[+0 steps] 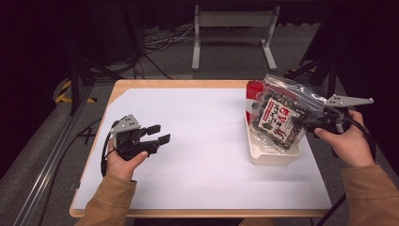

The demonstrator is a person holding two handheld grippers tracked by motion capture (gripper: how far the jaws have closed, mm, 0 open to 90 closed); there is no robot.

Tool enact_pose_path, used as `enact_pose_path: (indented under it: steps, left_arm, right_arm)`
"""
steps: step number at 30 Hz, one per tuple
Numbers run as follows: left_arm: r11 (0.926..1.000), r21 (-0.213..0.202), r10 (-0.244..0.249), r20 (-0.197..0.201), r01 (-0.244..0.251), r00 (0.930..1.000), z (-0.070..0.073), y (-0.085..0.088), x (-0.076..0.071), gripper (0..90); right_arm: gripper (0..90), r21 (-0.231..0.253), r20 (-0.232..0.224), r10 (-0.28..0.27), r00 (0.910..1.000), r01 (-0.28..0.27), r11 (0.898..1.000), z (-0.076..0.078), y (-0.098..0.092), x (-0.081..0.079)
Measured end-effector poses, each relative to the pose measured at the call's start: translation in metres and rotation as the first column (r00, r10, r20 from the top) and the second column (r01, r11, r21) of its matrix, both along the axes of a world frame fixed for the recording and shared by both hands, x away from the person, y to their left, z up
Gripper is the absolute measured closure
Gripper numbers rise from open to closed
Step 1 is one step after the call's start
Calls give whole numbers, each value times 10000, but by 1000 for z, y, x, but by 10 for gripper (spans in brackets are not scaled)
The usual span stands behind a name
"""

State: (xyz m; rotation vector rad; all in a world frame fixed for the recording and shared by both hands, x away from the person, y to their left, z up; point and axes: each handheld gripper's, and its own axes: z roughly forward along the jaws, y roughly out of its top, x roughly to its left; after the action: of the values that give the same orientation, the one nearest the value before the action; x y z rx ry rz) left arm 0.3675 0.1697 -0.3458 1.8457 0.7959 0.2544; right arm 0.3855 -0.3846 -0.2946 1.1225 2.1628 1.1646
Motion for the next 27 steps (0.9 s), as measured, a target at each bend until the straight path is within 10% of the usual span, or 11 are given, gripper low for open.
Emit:
enact_pose_path:
  steps: [8,27]
  left_arm:
    - [10000,7,-12,-16,12,10000,-1,0,0,433]
    - [10000,76,43,83,-43,10000,2,6,-6,426]
  right_arm:
    - [305,503,558,-488,9972,460,9977,-3,-11,-5]
    - [258,697,907,-1078,9900,1016,9924,-5,-15,-53]
